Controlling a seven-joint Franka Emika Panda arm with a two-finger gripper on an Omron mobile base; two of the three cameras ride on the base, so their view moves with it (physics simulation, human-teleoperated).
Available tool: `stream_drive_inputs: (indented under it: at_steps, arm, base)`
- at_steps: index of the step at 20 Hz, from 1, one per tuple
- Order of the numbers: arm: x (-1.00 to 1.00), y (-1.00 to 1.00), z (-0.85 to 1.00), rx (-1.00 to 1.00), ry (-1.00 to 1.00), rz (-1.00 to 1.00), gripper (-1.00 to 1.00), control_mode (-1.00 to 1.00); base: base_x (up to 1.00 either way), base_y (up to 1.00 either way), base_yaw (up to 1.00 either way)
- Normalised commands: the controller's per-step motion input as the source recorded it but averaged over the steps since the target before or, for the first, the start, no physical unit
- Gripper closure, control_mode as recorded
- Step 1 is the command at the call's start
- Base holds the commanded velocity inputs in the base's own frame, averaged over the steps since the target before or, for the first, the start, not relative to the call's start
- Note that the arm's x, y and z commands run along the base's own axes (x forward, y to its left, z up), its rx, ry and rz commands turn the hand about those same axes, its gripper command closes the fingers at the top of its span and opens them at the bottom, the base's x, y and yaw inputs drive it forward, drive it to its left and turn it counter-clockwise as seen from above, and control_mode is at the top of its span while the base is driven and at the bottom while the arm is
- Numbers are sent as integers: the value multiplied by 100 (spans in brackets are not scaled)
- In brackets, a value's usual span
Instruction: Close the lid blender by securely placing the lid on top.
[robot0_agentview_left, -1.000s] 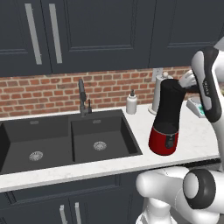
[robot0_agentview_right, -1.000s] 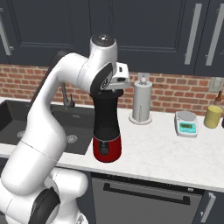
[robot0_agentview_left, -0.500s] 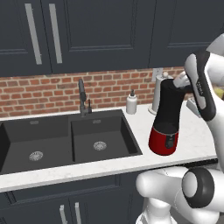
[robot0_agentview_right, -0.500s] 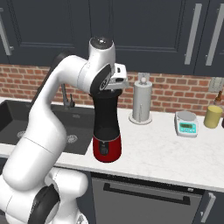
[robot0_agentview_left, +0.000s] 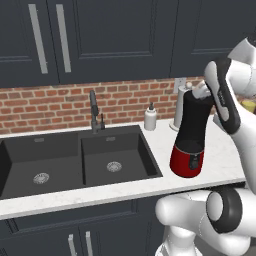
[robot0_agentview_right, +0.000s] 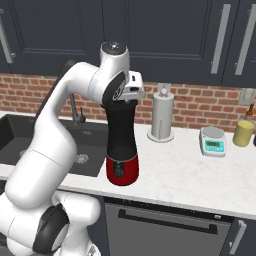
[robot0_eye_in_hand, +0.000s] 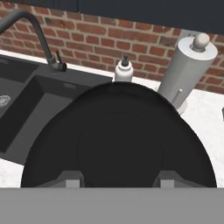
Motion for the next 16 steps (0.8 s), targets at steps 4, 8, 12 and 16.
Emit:
stream_drive_inputs:
  at_steps: [4, 8, 12, 16]
  arm:
    - [15, 0, 0, 0, -1, 0, 100, -100]
    - [15, 0, 0, 0, -2, 0, 100, -100]
    - [18, 0, 0, 0, -1, 0, 100, -100]
    - [17, 0, -1, 0, -1, 0, 100, -100]
  base:
    - [0, 0, 0]
    - [0, 0, 0]
    - [0, 0, 0]
    - [0, 0, 0]
